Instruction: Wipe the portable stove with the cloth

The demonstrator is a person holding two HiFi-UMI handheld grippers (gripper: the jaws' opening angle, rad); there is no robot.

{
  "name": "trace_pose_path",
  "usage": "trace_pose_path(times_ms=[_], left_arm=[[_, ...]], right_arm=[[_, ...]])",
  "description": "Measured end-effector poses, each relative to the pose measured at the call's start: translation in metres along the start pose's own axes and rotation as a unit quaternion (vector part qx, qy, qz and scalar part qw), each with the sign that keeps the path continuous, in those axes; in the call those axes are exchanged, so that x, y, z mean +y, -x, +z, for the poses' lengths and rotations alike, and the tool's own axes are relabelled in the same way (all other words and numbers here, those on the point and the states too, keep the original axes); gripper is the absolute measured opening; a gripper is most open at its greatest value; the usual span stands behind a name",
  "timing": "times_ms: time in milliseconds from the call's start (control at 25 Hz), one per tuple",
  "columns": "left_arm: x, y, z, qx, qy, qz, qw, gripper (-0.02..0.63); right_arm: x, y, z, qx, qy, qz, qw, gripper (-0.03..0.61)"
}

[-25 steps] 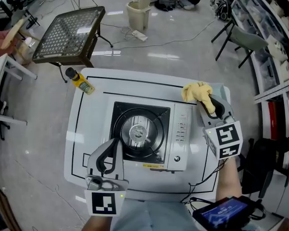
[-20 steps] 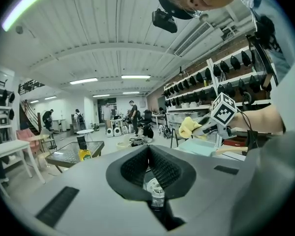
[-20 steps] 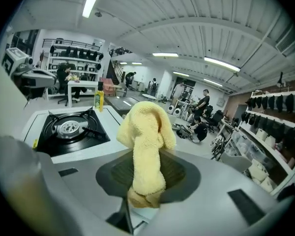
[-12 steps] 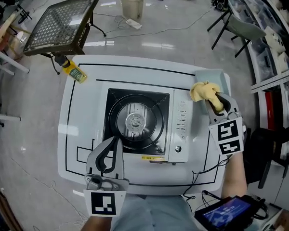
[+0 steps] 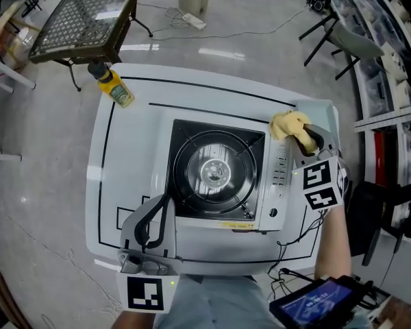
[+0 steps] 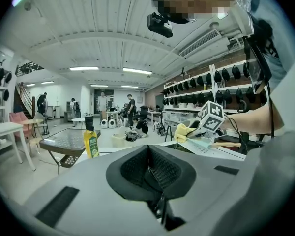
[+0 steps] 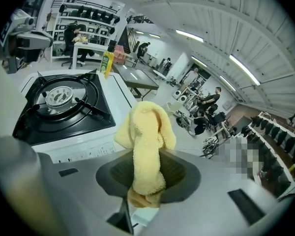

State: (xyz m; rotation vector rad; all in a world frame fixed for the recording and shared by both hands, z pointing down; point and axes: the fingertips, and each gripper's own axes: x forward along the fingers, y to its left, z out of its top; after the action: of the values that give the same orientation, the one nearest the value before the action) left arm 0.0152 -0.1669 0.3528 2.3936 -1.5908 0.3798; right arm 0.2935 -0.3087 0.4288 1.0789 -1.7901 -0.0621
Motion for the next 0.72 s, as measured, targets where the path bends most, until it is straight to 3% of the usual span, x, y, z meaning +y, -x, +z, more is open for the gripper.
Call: trace_pose_path(times_ms=[720], left_arm=[[0.070,0.010,-0.010,-0.003,0.031,0.029,0.9991,0.018]], right_arm=[[0.038,-0.032,0.069,0.016,0.056,0.034,0.998,0.124]])
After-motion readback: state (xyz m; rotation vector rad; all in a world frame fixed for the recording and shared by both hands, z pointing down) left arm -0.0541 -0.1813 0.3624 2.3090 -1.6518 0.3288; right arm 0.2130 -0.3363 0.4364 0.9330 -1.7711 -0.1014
